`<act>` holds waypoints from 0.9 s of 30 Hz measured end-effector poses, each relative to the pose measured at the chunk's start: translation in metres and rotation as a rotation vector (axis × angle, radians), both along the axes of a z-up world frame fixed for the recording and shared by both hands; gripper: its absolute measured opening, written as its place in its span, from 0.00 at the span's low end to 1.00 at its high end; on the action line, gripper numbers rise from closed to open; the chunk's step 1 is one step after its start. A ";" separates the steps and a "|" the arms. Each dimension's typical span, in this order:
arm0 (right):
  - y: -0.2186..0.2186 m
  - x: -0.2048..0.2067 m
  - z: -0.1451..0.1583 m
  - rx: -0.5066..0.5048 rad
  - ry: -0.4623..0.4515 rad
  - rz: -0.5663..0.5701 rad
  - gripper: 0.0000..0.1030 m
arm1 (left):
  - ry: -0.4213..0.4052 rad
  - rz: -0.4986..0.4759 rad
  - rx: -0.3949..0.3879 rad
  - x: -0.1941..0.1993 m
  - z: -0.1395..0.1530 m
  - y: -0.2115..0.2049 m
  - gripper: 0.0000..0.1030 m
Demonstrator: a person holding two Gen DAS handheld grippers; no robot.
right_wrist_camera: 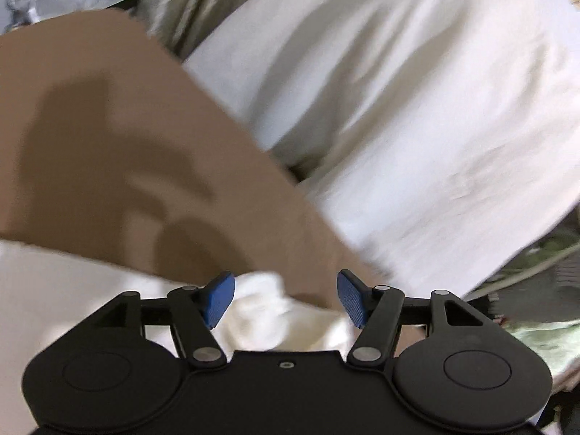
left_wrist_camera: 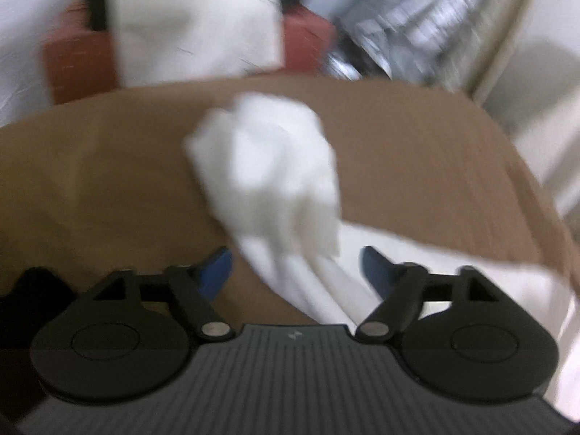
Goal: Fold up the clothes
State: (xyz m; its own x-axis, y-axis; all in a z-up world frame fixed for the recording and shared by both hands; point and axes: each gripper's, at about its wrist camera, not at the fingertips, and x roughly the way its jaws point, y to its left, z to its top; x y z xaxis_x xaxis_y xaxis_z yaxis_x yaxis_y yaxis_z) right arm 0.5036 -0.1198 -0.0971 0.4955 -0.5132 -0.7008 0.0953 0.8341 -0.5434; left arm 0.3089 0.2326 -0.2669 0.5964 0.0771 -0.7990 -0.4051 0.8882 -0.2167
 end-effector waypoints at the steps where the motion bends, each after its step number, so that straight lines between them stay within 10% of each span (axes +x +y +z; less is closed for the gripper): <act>1: 0.000 -0.003 0.002 0.041 -0.027 -0.005 0.67 | 0.046 -0.070 0.031 0.007 -0.008 -0.011 1.00; 5: 0.004 -0.024 -0.004 0.387 -0.063 0.040 0.67 | 0.043 -0.116 0.112 0.014 -0.016 -0.026 0.94; 6: 0.009 -0.031 -0.010 0.465 -0.057 0.059 0.67 | 0.017 -0.095 0.127 0.013 -0.015 -0.027 0.84; 8: 0.019 -0.045 -0.023 0.595 -0.034 0.099 0.67 | -0.037 -0.053 0.157 0.012 -0.013 -0.027 0.26; 9: 0.025 -0.052 -0.031 0.649 -0.016 0.118 0.67 | -0.066 -0.037 0.155 0.011 -0.011 -0.025 0.20; 17: 0.034 -0.076 -0.067 0.738 0.065 0.161 0.67 | -0.646 -0.077 0.040 -0.037 0.073 -0.014 0.23; 23: 0.011 -0.094 -0.103 0.790 0.095 0.095 0.67 | -0.090 0.260 -0.074 -0.022 0.000 0.038 0.35; 25: 0.013 -0.103 -0.105 0.764 0.076 0.131 0.67 | -0.124 0.357 -0.127 -0.034 0.001 0.054 0.36; 27: 0.018 -0.112 -0.104 0.731 0.064 0.162 0.67 | -0.150 0.384 -0.008 -0.042 0.022 0.050 0.37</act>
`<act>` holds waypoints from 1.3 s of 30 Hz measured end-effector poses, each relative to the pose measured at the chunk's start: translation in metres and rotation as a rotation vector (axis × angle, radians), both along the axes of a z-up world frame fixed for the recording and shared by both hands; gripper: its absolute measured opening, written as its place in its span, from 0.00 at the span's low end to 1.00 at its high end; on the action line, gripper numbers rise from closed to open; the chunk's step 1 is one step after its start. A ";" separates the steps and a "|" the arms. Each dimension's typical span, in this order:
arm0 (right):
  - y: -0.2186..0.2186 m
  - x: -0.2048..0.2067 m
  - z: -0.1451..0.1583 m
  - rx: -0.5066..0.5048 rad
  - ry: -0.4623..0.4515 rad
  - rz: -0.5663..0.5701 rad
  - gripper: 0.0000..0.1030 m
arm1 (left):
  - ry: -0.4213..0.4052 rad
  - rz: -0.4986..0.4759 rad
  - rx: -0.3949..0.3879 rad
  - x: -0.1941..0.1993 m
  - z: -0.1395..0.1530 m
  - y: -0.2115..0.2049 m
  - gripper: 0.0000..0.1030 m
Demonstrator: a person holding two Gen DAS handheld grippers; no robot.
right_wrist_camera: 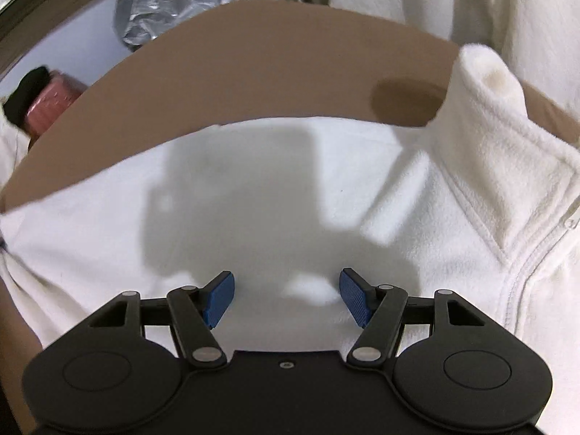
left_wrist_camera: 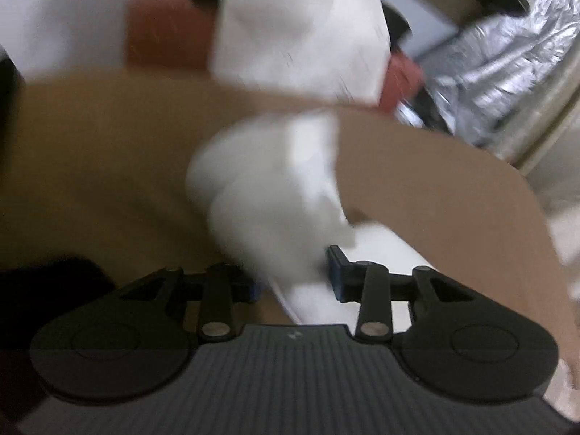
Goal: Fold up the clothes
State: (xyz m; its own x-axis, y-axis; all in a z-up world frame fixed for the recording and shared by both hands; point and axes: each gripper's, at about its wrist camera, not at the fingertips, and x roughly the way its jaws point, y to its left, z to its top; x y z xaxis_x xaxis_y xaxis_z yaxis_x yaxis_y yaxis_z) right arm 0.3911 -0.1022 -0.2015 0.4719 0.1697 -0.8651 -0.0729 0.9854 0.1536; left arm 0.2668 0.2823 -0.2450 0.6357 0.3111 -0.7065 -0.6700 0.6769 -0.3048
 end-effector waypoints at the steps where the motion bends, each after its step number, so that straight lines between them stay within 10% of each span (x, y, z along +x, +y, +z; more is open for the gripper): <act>1: 0.002 -0.002 0.001 -0.015 0.000 0.011 0.67 | -0.018 0.008 0.055 -0.004 0.009 -0.003 0.44; 4: 0.007 -0.007 0.004 -0.053 0.007 0.044 0.67 | -0.003 0.037 0.076 -0.008 0.019 -0.001 0.83; 10: -0.002 -0.014 0.009 0.002 0.005 0.004 0.67 | 0.124 -0.004 -0.055 0.009 -0.017 0.015 0.89; 12: -0.005 -0.016 0.009 0.017 0.004 -0.009 0.68 | 0.059 -0.049 0.009 0.013 -0.014 0.008 0.22; 13: -0.006 -0.015 0.008 0.018 0.005 -0.018 0.68 | 0.016 -0.082 0.029 0.013 -0.005 0.004 0.08; 17: -0.003 -0.018 0.010 0.030 0.004 -0.047 0.68 | -0.249 -0.125 0.145 -0.005 0.045 -0.003 0.09; 19: -0.004 -0.031 0.017 0.056 0.002 -0.059 0.67 | -0.302 -0.087 0.188 -0.009 0.056 -0.002 0.19; 22: -0.011 -0.068 0.029 0.099 -0.013 -0.079 0.68 | -0.132 0.052 0.155 -0.007 0.042 0.012 0.71; 25: -0.021 -0.121 0.038 0.120 -0.012 -0.109 0.68 | -0.002 0.096 -0.030 -0.013 0.031 0.028 0.70; 29: -0.027 -0.211 0.047 0.169 -0.053 -0.167 0.68 | -0.027 -0.101 -0.143 -0.032 0.049 0.000 0.72; 39: 0.021 -0.359 0.031 0.226 -0.193 -0.237 0.68 | 0.121 -0.889 -0.060 -0.149 0.063 -0.186 0.72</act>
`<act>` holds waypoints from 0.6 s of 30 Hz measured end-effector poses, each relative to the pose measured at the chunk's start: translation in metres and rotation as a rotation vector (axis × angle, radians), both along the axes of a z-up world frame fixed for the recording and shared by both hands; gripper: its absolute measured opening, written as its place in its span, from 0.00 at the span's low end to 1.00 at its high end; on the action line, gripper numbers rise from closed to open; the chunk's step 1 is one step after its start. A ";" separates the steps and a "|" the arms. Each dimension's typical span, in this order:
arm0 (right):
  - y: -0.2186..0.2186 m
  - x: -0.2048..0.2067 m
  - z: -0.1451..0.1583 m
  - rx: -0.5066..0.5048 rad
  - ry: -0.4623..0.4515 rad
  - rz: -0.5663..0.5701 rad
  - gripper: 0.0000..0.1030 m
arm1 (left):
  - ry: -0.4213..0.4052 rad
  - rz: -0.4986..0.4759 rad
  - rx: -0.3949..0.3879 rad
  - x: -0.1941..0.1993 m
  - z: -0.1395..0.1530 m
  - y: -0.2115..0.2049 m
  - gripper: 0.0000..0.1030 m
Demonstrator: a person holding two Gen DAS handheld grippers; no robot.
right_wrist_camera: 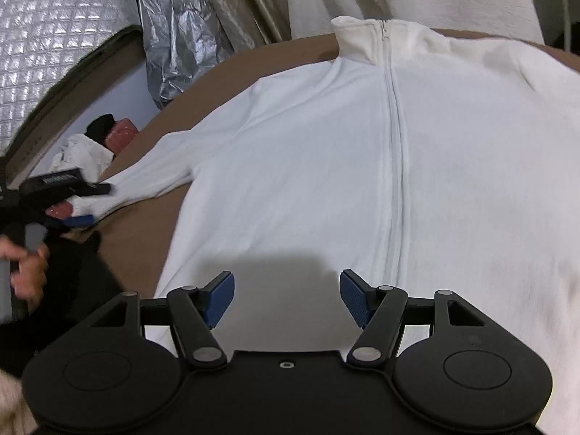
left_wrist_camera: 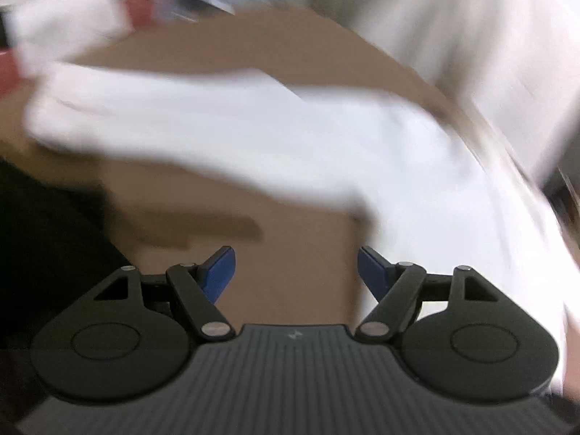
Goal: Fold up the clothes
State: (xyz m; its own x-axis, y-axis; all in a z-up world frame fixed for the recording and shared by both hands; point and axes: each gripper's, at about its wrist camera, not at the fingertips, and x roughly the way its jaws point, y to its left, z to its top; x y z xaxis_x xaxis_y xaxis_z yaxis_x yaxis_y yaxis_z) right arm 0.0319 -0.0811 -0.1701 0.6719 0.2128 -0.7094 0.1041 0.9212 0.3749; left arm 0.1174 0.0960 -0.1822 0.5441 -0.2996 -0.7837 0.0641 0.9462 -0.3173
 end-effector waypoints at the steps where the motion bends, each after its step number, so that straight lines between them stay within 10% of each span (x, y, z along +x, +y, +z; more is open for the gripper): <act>1: 0.005 -0.008 0.000 -0.003 -0.007 0.000 0.68 | 0.010 -0.045 0.007 -0.017 -0.001 -0.010 0.72; 5: 0.029 -0.027 0.012 -0.093 -0.002 0.018 0.67 | -0.088 -0.069 0.108 -0.090 0.004 -0.029 0.72; 12: 0.097 -0.043 0.049 -0.571 0.000 0.266 0.68 | -0.249 0.046 0.035 -0.134 0.014 -0.004 0.72; 18: 0.113 -0.080 0.042 -0.575 -0.003 0.471 0.68 | -0.169 0.044 0.058 -0.129 -0.002 -0.007 0.74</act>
